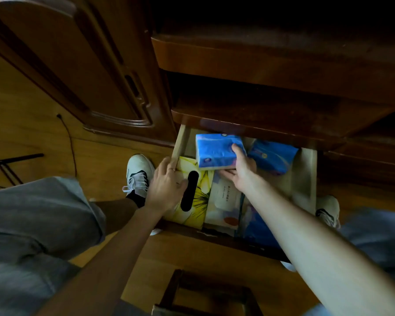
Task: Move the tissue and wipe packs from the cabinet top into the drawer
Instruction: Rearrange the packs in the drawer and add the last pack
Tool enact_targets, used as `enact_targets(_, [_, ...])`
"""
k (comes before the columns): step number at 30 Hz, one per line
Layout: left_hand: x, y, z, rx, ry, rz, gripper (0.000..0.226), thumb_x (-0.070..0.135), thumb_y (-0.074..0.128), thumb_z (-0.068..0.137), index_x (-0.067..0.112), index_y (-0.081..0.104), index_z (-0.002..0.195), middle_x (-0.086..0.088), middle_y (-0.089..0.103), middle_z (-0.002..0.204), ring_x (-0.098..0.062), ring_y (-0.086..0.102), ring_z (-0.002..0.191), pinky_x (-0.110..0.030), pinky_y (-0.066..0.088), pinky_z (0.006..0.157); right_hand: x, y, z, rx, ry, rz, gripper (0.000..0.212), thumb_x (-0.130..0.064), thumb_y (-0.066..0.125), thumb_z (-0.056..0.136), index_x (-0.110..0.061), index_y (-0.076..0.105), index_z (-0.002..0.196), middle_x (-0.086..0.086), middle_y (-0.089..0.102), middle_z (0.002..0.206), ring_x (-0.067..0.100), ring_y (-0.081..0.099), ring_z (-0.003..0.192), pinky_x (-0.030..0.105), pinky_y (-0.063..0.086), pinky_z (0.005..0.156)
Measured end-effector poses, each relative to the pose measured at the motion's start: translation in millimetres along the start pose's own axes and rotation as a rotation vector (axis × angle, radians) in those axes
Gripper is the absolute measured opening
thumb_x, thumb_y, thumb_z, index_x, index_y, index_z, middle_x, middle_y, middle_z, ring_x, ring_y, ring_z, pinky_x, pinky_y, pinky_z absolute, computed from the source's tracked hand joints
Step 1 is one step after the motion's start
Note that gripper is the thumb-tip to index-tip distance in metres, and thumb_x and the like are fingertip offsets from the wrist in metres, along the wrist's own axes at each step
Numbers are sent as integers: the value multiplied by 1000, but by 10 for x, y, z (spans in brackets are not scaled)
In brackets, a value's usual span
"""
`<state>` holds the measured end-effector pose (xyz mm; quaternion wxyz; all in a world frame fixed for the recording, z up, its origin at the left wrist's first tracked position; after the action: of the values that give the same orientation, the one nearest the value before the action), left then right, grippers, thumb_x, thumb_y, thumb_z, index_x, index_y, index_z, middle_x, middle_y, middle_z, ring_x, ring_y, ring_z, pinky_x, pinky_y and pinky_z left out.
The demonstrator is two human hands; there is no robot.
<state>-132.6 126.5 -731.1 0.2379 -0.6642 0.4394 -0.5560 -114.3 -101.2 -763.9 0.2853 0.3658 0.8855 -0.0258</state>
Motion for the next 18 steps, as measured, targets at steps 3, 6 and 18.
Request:
enact_targets(3, [-73,145,-70,-17,49,20,55,28,58,97,12,40,146,-6,7,166,-29,29,147,-45,51,97,31,144,161,115,-4,75,52,-40,77,89,-14,49,125,13,63,112,30,68,92,47,64,75])
enact_targets(6, [-111,196,-84,25,56,59,53,20,60,92,11,44,143,-6,8,167,-31,41,139,-43,53,94,14,203,336,154,-88,-104,63,-44,77,87,-12,48,132,10,65,114,17,67,86,27,61,65])
enact_targets(18, [-125,207,-66,75,50,88,55,17,58,89,19,43,142,3,7,167,-27,51,130,-46,55,83,-290,441,951,115,-329,-678,48,-39,57,100,-8,62,136,12,61,137,28,59,116,32,45,90])
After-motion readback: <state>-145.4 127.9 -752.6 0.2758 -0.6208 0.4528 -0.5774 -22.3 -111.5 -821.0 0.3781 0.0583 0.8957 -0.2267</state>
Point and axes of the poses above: each hand's wrist, its own z-axis towards the middle knuckle, its own y-axis out of the palm, x = y × z, the point moved 4 cm from there along z, towards the middle knuckle
